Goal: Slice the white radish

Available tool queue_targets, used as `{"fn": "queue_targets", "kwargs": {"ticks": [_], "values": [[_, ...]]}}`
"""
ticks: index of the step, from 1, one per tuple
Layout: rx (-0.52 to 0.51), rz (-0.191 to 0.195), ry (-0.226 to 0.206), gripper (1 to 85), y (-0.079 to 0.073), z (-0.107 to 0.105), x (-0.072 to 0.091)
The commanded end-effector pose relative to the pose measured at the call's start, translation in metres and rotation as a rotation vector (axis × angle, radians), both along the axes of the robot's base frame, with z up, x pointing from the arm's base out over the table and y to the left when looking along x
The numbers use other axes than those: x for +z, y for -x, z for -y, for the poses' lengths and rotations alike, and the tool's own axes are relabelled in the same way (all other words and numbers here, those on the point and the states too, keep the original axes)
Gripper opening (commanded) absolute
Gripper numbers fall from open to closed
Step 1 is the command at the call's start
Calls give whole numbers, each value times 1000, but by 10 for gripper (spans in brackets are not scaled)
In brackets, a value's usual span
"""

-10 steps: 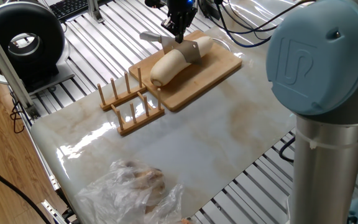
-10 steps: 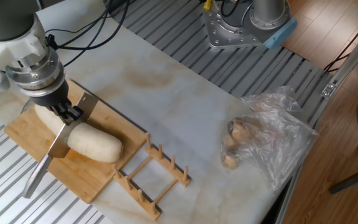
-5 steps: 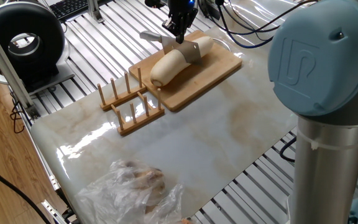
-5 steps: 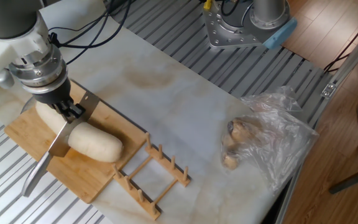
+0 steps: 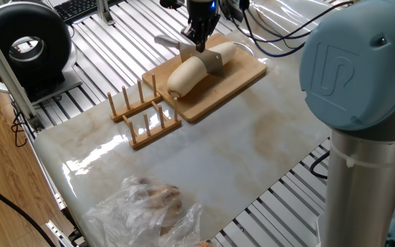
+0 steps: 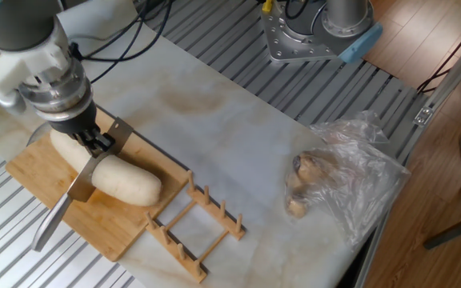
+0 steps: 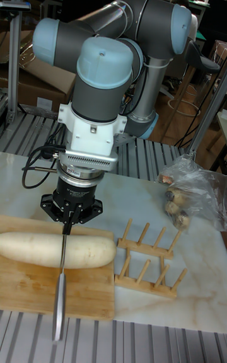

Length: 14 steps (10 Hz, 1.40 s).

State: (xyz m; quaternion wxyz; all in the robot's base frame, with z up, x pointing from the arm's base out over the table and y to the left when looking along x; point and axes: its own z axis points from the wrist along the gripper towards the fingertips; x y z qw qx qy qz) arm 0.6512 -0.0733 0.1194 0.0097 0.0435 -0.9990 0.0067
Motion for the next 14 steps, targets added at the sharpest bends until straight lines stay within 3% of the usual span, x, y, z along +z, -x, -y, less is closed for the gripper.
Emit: {"fn": "queue_targets", "kwargs": {"ticks": [1,7,11,14], "values": [[2,-13,-7,13,5,-2,-2],[2,4,-3,13,4,0,-1],[-11,36,2,13,2,-5,-11],[-5,19,0,13,9,-5,-7]]}}
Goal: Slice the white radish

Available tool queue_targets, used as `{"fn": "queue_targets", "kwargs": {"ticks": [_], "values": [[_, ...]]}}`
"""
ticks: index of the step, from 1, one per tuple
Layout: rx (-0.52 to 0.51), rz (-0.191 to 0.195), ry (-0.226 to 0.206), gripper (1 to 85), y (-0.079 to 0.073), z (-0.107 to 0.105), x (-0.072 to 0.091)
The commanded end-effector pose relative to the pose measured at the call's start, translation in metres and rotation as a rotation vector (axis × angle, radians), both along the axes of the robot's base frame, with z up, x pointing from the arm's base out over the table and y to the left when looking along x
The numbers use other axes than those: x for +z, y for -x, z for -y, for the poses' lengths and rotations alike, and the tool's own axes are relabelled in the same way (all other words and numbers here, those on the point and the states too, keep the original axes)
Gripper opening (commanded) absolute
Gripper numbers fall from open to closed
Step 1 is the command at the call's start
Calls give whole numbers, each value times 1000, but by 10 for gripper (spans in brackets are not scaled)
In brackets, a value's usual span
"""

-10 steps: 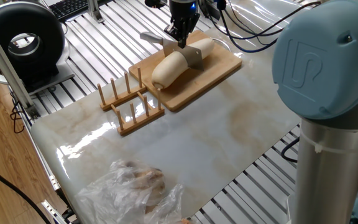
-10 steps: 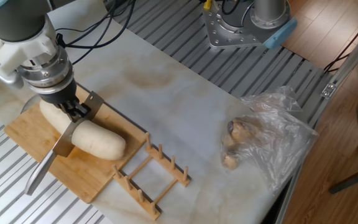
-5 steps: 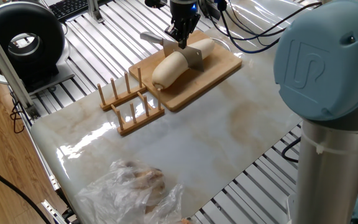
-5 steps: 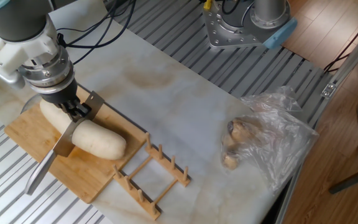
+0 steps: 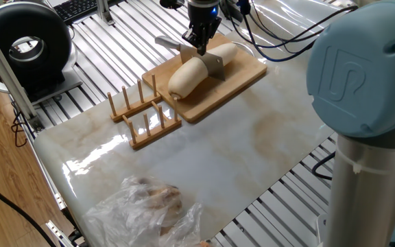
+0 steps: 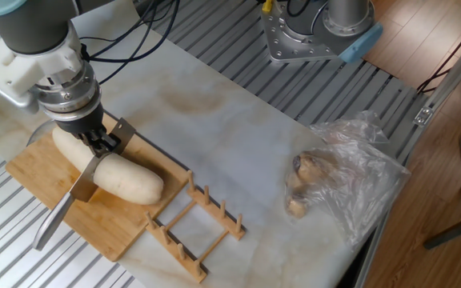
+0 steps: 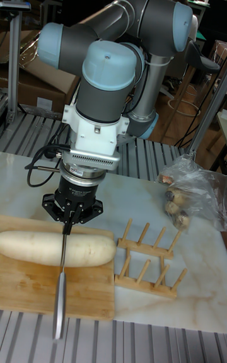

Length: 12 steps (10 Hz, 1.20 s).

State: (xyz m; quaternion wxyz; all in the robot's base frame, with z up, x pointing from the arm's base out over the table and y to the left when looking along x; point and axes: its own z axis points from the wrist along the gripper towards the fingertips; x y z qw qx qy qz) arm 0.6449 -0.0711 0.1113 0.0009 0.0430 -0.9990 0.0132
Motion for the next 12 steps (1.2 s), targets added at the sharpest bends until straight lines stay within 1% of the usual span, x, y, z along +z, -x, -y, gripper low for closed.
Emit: {"fn": "queue_targets", "kwargs": {"ticks": [1,4,8,12], "values": [[-4,1,-12,13,3,-3,1],[-5,7,-17,13,3,-2,-2],[-7,-5,-17,13,9,-2,-1],[-7,-2,-24,13,12,-2,-5]]}}
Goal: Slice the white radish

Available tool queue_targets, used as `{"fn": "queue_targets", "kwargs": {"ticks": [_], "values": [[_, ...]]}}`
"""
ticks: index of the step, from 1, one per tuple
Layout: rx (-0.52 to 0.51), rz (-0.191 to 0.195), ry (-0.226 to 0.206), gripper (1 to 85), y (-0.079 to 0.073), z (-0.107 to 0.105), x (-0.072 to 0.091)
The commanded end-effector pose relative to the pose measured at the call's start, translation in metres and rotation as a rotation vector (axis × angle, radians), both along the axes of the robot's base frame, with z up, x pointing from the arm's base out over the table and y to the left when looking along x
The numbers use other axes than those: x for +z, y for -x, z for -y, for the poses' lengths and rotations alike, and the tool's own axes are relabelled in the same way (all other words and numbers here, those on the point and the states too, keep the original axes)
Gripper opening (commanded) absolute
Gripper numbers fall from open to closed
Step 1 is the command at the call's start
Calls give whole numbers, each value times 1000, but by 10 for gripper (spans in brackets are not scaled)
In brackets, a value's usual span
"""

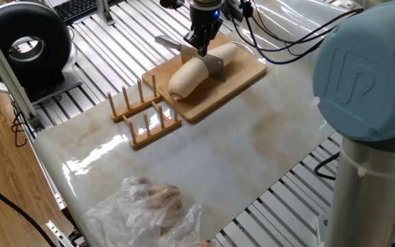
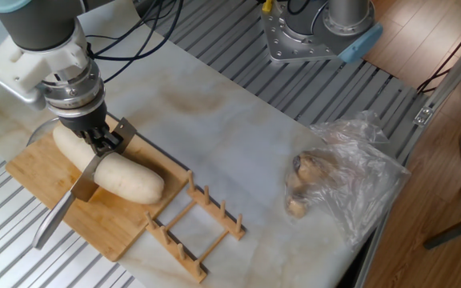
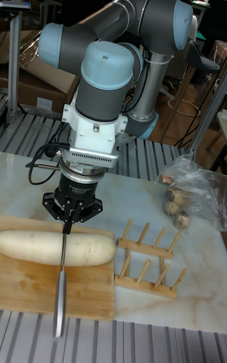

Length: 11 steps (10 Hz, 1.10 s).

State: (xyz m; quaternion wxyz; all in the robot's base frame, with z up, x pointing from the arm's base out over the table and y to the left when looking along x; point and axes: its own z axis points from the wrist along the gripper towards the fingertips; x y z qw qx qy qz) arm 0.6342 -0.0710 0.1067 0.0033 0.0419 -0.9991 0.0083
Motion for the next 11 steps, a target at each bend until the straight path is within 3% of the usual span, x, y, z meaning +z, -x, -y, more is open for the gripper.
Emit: {"fn": "queue_targets", "kwargs": {"ticks": [1,11], "values": [[-5,3,-15,13,2,-2,-1],[-23,13,-24,13,6,-5,-6]]}}
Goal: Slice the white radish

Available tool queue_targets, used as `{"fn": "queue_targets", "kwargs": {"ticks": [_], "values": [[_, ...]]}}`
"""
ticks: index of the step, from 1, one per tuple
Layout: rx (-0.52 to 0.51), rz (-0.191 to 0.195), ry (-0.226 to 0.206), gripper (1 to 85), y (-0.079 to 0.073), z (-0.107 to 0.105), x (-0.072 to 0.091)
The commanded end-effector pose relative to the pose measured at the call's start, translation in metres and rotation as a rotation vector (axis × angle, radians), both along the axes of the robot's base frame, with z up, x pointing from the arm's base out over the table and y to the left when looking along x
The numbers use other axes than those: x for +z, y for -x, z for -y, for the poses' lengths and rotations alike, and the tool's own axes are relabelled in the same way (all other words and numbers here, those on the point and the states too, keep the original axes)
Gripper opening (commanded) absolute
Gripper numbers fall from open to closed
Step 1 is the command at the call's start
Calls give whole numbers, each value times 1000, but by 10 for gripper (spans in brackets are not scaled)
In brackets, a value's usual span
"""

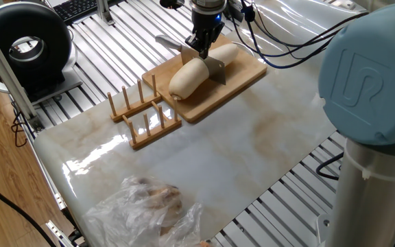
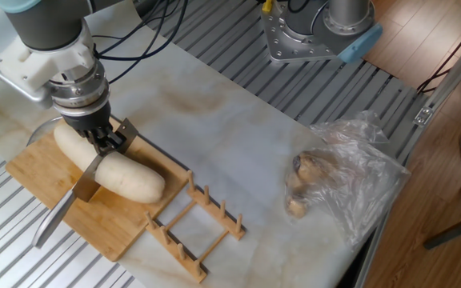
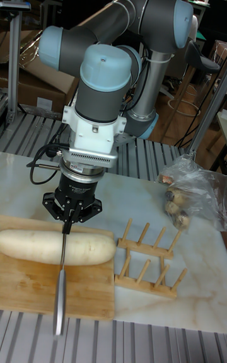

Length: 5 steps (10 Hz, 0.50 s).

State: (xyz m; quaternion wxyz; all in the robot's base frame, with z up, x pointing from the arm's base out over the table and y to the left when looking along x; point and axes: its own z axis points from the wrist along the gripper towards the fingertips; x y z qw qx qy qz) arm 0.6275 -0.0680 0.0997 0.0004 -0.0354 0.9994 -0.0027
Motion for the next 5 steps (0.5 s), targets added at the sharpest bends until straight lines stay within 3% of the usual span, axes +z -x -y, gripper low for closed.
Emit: {"fn": "queue_targets", "kwargs": {"ticks": [1,5], "values": [[-10,6,-11,13,0,-2,1],[-22,10,-14,13,-1,-4,0]]}}
